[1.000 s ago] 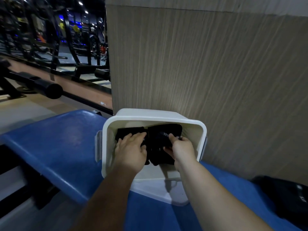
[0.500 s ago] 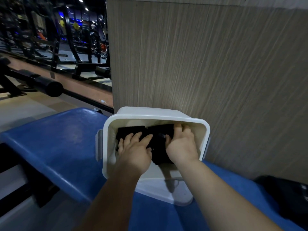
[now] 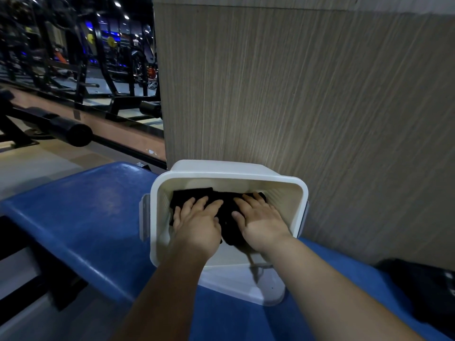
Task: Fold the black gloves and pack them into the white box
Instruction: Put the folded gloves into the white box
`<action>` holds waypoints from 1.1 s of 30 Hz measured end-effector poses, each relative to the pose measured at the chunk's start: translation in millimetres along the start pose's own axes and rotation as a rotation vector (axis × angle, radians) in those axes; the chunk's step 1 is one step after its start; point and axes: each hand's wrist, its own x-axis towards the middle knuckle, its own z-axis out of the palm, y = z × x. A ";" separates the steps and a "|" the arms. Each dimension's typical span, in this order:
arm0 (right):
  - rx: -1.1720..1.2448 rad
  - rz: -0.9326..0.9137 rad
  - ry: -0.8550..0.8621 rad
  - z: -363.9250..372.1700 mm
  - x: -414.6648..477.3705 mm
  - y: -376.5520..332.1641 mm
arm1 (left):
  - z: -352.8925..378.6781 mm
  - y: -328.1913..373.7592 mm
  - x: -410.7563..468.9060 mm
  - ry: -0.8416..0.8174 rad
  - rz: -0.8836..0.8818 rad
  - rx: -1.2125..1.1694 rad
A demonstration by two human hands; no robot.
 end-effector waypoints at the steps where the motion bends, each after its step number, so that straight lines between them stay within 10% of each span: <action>1: -0.004 -0.004 -0.006 -0.1 0.9 0.8 | 0.2 0.5 -0.1 0.005 -0.002 -0.001; 19: 0.115 -0.108 0.379 -16.6 -57.1 3.4 | -2.2 37.3 -21.1 0.263 0.176 -0.058; 33: 0.072 0.322 0.517 -1.1 -210.3 143.7 | 87.2 144.3 -91.2 -0.206 0.361 -0.329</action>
